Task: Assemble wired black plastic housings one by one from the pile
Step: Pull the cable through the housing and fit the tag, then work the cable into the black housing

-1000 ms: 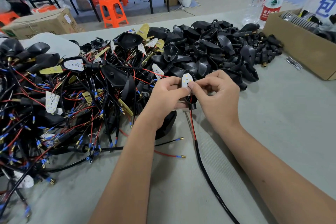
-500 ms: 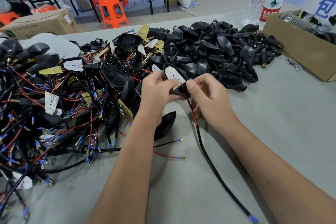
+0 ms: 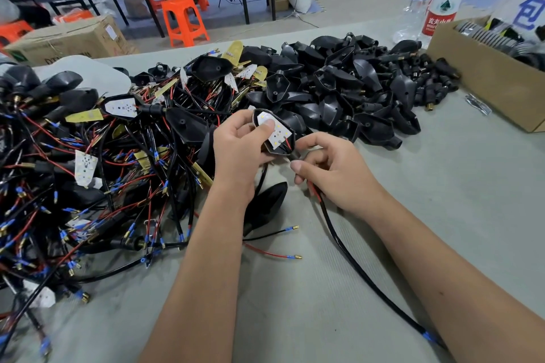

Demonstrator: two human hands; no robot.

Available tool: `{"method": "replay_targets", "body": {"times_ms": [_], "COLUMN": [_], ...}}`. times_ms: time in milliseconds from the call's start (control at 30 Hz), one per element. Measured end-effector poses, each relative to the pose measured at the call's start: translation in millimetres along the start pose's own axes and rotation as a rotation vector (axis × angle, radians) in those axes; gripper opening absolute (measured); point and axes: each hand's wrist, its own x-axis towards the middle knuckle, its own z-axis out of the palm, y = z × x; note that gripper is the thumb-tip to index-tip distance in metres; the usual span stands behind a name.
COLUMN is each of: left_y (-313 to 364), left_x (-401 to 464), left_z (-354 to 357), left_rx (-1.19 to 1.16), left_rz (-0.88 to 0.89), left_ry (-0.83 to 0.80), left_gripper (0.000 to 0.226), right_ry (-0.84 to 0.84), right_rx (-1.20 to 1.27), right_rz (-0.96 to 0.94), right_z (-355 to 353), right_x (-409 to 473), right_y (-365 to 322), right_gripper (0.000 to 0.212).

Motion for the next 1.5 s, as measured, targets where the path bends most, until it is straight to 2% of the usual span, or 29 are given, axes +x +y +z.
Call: {"method": "replay_targets", "body": {"times_ms": [167, 300, 367, 433, 467, 533, 600, 667, 733, 833, 867, 933, 1033, 1100, 1233, 1367, 1500], "left_y": [5, 8, 12, 16, 18, 23, 23, 23, 24, 27, 26, 19, 2, -12, -19, -17, -16], "left_x": [4, 9, 9, 8, 7, 5, 3, 0, -4, -6, -6, -9, -15, -16, -10, -7, -6], "left_z": [-6, -21, -29, -36, -39, -44, -47, -48, -43, -27, -19, 0, 27, 35, 28, 20, 18], "left_rx": [-0.05, 0.102, 0.184, 0.312, 0.364, 0.406, 0.464, 0.622, 0.776, 0.796, 0.79, 0.786, 0.864, 0.936, 0.802, 0.731, 0.71], "left_rz": [0.16, 0.334, 0.387, 0.439, 0.466, 0.493, 0.471, 0.458, 0.511, 0.775, 0.862, 0.959, 0.843, 0.729, 0.678, 0.712, 0.727], "left_ry": [0.269, 0.566, 0.675, 0.785, 0.838, 0.899, 0.926, 0.939, 0.926, 0.812, 0.712, 0.386, -0.177, -0.339, -0.295, -0.168, -0.154], "left_gripper": [0.007, 0.01, 0.009, 0.01, 0.012, 0.02, 0.03, 0.041, 0.042, 0.032, 0.029, 0.023, 0.018, 0.018, 0.012, 0.012, 0.009], "right_ry": [-0.187, -0.374, -0.399, -0.303, -0.189, 0.088, 0.257, 0.29, 0.253, 0.2, 0.191, 0.18, 0.178, 0.199, 0.323, 0.4, 0.419], "right_rx": [0.04, 0.043, 0.016, -0.131, -0.32, -0.707, -0.76, -0.635, -0.479, -0.376, -0.349, -0.282, -0.121, -0.004, 0.16, 0.035, 0.054], "right_rz": [0.083, 0.146, 0.179, 0.147, 0.063, -0.138, -0.217, -0.225, -0.217, -0.218, -0.219, -0.217, -0.185, -0.149, -0.059, 0.074, 0.051], "right_z": [-9, -27, -37, -43, -44, -45, -42, -41, -40, -38, -37, -37, -42, -45, -47, -48, -51], "right_x": [-3, -3, -2, 0, 1, 2, 0, 1, 3, 2, 2, 2, 3, 3, 3, 7, 6], "right_y": [-9, -15, -13, -10, -7, 2, 5, 9, 11, 9, 9, 8, 7, 7, 4, 9, 9], "right_gripper": [0.038, 0.043, 0.037, 0.023, 0.018, 0.022, 0.024, 0.025, 0.023, 0.014, 0.011, 0.008, 0.014, 0.02, 0.023, 0.032, 0.025]}}
